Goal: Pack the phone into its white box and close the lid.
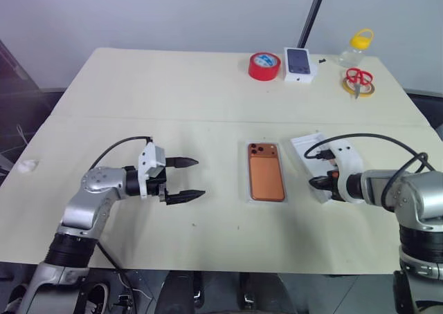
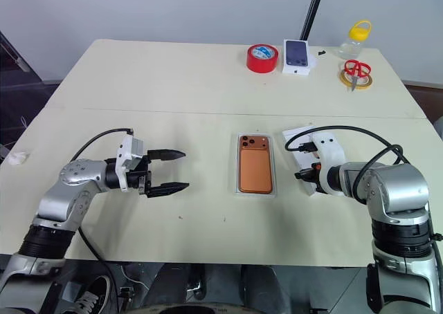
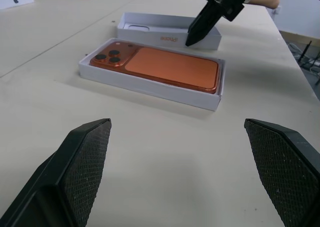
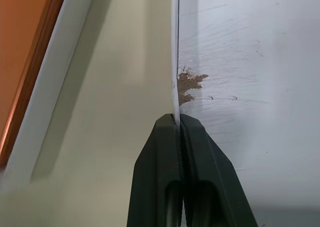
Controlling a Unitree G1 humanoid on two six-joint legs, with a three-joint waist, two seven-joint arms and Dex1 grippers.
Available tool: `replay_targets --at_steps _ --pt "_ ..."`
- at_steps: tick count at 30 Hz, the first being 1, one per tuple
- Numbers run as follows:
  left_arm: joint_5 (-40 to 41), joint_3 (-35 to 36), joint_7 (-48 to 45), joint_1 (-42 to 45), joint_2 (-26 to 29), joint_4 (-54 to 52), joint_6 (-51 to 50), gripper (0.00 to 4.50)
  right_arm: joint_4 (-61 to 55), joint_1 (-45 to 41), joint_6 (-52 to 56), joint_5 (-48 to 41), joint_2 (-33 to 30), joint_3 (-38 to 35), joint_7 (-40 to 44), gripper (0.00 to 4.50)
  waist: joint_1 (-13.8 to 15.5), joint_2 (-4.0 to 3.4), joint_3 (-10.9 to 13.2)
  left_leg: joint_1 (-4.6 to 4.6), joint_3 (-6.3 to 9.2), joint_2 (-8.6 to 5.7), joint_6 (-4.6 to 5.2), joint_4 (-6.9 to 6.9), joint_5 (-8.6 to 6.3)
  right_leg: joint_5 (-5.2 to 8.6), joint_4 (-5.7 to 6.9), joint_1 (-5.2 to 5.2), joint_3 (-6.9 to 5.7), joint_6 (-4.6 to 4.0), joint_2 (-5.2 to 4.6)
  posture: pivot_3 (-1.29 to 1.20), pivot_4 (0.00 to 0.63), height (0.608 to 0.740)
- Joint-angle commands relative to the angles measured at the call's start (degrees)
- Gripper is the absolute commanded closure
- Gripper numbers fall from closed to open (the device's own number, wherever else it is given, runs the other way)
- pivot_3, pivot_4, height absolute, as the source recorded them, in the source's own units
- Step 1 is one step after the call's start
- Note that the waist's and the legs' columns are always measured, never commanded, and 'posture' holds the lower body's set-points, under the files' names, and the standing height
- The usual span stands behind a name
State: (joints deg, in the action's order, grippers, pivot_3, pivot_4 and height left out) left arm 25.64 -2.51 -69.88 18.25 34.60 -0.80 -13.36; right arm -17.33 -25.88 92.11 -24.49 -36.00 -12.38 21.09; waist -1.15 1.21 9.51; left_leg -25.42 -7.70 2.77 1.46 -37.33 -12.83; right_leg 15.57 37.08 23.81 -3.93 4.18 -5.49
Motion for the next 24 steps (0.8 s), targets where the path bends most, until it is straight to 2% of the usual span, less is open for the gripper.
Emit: replay_targets --at_steps 1,3,5,8,11,16,17,19,24 --pt "1.48 1.51 0.49 2.9 -0.43 0.02 -0.66 0.0 1.26 -6.28 -0.8 1.16 5.6 -8.03 -2.7 4.47 0.13 -0.07 0.04 -0.08 -0.01 -0.01 0.0 0.0 0.0 0.0 0.02 0.09 0.01 0.0 -0.01 0.0 0.15 0.733" --pt "1.4 1.5 1.21 3.69 -0.78 0.7 -1.31 0.0 0.45 -9.27 -1.68 -1.34 10.43 -12.39 -1.53 4.47 0.07 -0.11 0.07 -0.2 -0.07 -0.01 -0.02 0.03 0.03 -0.03 0.09 0.26 0.05 0.05 0.01 0.0 0.15 0.733" --pt "0.71 1.38 2.76 4.32 -1.48 1.56 -2.04 0.0 -2.83 -9.84 -2.97 -5.36 13.0 -13.47 1.9 4.47 0.16 -0.11 0.07 -0.22 -0.08 0.01 -0.04 0.09 0.05 -0.14 0.11 0.3 0.05 0.25 0.09 0.0 0.15 0.733" --pt "1.58 1.17 3.16 4.3 -2.46 1.97 -3.57 0.0 -7.41 -10.31 -3.08 -9.62 19.97 -18.83 2.53 4.47 0.36 -0.12 0.07 -0.22 -0.08 0.07 -0.05 0.21 0.06 -0.14 0.13 0.33 0.01 0.32 0.2 0.0 0.15 0.733" --pt "3.42 2.19 4.61 5.16 -3.64 2.39 -6.84 0.79 -10.07 -11.42 -0.05 -15.87 26.3 -23.94 3.36 4.5 0.37 -0.13 0.08 -0.34 -0.07 0.09 -0.08 0.18 0.08 -0.14 0.17 0.42 -0.02 0.34 0.35 0.0 0.15 0.733" --pt "4.28 2.83 7.39 6.65 -5.83 2.65 -9.14 3.13 -14.85 -6.95 0.39 -23.85 35.06 -23.71 0.42 4.5 0.25 -0.12 0.07 -0.3 -0.05 0.08 -0.08 0.07 0.09 -0.17 0.21 0.37 -0.01 0.32 0.35 0.0 0.15 0.733" --pt "5.78 3.06 7.31 6.62 -6.45 2.28 -10.86 3.75 -16.3 -4.98 0.39 -25.5 37.15 -22.41 -0.51 4.5 0.19 -0.13 0.07 -0.24 -0.03 0.09 -0.09 0.07 0.09 -0.17 0.22 0.31 -0.01 0.32 0.35 0.0 0.15 0.733" --pt "5.2 3.49 9.75 6.44 -8.18 1.74 -10.01 4.45 -18.47 -0.99 0.39 -30.41 40.23 -19.87 -1.8 4.5 0.2 -0.13 0.07 -0.26 -0.03 0.09 -0.1 0.09 0.1 -0.17 0.22 0.33 0.0 0.32 0.35 0.0 0.15 0.733" --pt "4.65 2.69 12.92 6.42 -11.39 -0.99 -8.77 4.45 -18.93 4.61 0.39 -41.66 44.68 -15.89 -7.34 4.5 0.02 -0.13 0.07 -0.27 -0.03 0.09 -0.11 0.11 0.1 -0.17 0.23 0.35 0.02 0.32 0.34 0.0 0.15 0.733"
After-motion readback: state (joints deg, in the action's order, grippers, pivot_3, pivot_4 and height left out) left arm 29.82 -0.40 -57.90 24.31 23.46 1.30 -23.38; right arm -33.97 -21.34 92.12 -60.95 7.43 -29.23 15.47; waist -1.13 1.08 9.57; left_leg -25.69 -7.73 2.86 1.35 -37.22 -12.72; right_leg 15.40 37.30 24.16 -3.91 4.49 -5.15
